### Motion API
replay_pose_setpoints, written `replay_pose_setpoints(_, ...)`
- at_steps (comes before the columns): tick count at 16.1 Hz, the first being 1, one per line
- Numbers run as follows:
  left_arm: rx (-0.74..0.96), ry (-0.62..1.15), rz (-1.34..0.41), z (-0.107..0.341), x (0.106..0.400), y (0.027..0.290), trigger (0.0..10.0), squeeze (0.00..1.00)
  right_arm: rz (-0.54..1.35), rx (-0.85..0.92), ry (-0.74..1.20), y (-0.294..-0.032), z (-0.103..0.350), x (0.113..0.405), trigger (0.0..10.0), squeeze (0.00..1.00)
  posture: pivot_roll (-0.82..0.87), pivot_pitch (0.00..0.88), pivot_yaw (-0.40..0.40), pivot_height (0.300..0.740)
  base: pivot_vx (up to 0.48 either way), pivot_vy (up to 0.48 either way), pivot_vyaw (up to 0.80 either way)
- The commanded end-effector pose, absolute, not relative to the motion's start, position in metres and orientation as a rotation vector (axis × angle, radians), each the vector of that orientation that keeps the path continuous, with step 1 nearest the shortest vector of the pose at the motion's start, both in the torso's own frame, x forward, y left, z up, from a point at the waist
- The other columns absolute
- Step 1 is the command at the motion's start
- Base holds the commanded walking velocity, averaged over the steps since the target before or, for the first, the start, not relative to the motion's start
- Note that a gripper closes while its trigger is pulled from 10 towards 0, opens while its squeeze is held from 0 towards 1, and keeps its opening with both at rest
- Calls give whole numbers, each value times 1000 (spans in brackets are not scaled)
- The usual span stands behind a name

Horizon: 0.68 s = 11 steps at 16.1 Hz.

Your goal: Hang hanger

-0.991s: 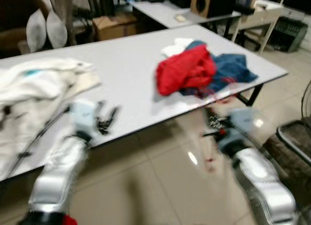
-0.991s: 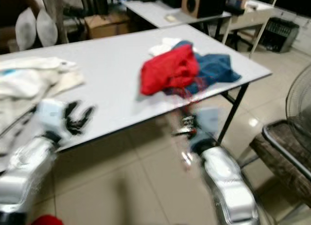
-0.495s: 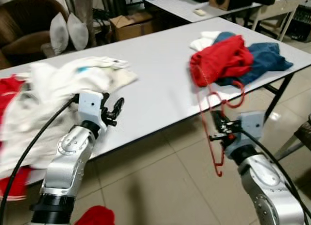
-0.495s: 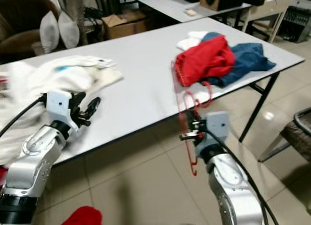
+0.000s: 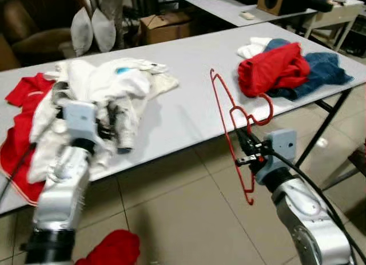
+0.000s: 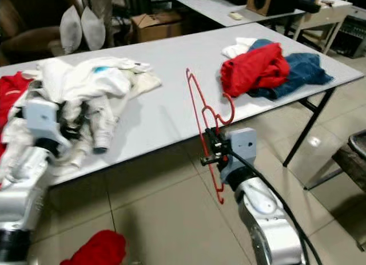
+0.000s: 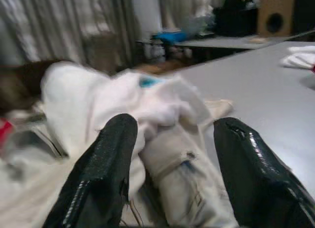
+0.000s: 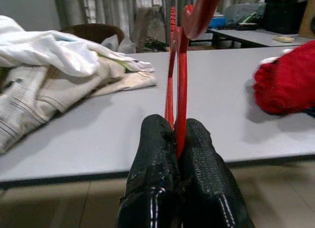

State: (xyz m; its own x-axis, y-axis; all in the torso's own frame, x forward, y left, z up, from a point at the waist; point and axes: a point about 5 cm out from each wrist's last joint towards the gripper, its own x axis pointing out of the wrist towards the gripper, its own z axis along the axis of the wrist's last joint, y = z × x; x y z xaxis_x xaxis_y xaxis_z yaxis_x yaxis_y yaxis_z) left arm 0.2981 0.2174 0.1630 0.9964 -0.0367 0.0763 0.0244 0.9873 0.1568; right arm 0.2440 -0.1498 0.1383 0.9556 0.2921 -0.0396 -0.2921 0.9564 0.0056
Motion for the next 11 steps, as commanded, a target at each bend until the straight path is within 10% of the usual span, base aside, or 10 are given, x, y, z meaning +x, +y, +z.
replay_pose_setpoints(1, 223, -94, -4, 169, 298, 219, 10000, 1000, 274, -22, 30, -158, 139, 246, 10000, 0, -153, 0, 58, 740, 0, 0, 0)
replay_pose_setpoints(5, 391, 14, 120, 159, 302, 251, 10000, 1000, 295, -42, 25, -155, 141, 249, 10000, 0, -155, 0, 50, 740, 0, 0, 0)
replay_pose_setpoints(6, 403, 32, 107, 156, 304, 252, 10000, 659, 297, -42, 27, -154, 141, 249, 10000, 0, -155, 0, 50, 740, 0, 0, 0)
replay_pose_setpoints(7, 447, 90, 85, 149, 311, 254, 10000, 0, 307, -47, 32, -153, 139, 248, 10000, 0, -161, 0, 50, 740, 0, 0, 0)
replay_pose_setpoints(10, 492, 149, 75, 144, 318, 258, 10000, 0, 309, -52, 33, -153, 139, 248, 10000, 0, -173, 0, 59, 740, 0, 0, 0)
replay_pose_setpoints(11, 498, 158, 89, 142, 320, 261, 2667, 0, 304, -53, 32, -154, 139, 248, 10000, 0, -175, 0, 61, 740, 0, 0, 0)
